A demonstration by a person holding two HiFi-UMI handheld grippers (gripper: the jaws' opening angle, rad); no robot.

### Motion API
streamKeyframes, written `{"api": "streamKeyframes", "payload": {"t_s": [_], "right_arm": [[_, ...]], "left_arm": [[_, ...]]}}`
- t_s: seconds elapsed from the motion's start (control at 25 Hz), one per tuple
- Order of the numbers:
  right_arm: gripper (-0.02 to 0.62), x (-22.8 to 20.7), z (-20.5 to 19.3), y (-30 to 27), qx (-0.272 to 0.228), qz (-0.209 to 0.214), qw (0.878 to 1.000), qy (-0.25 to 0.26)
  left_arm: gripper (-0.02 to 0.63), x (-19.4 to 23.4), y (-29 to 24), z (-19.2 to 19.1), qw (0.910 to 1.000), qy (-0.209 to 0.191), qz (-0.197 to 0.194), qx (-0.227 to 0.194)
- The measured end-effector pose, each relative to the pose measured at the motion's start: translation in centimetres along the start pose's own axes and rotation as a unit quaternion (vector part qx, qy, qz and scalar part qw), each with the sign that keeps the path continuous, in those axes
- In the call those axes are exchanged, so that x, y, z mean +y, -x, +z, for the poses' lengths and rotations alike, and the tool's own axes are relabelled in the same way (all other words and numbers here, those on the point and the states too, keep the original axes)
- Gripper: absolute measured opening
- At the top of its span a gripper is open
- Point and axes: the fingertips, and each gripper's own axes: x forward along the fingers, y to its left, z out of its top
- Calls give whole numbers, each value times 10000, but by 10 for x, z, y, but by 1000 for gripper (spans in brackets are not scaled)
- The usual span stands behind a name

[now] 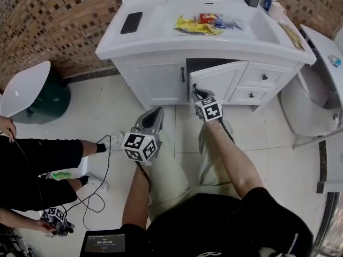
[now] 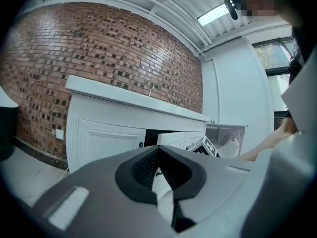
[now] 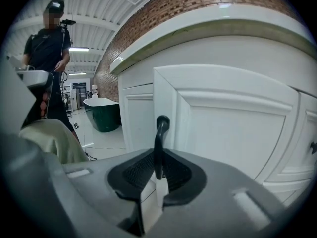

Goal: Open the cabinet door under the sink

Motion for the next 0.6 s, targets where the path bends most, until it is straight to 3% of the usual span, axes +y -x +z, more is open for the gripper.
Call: {"api": "streamKeyframes", "payload": {"t_s": [0.32,0.6], "right_arm": [[38,9,-5,20,-188,266,9995,48],[34,14,-18,44,-414,555,9974,183]], "left_arm": [[16,-25,-52,-16,9976,-434,19,537],[16,-49,-82,-29,9933,-678,-384,850]]}}
